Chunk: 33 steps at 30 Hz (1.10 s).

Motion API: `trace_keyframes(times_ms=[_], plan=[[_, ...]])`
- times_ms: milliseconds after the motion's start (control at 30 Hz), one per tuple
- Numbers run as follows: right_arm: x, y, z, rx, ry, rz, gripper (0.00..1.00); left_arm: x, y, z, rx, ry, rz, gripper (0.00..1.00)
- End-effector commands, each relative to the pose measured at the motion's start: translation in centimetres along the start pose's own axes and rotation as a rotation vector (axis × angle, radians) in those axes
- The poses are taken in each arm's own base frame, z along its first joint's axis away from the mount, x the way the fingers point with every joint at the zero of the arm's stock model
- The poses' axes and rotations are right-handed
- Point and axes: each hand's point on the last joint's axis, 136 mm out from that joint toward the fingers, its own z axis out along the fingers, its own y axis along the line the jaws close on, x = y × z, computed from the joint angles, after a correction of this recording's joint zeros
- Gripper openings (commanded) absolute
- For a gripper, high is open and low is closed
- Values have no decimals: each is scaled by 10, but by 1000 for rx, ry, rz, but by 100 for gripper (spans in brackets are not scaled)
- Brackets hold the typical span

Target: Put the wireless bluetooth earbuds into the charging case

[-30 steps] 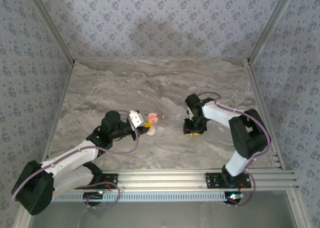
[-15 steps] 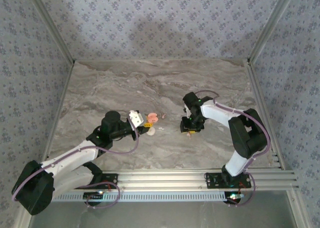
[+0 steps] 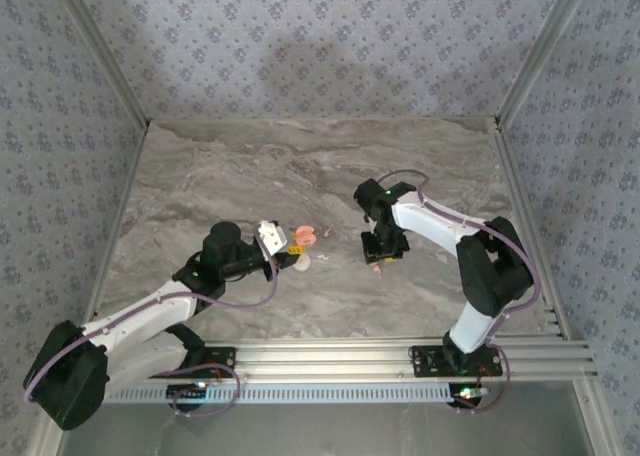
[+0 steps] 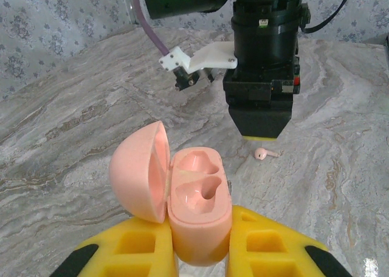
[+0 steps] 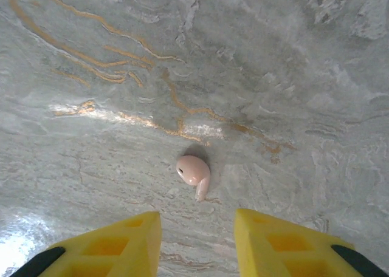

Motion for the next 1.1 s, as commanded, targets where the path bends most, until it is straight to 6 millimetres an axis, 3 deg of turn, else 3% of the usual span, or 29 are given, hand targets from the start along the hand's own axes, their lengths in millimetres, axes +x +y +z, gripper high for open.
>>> trace_keyframes(times_ms=[0,367,1067], plan=[[7,-5,9,53,63,-25,37,-2,0,-2,-7,-8,18,14],[4,5,23,2,87,-29,36,-1,-1,-2,-4,-6,15,14],[3,6,40,6,109,-35,34,-1,0,-2,-9,-2,18,14]])
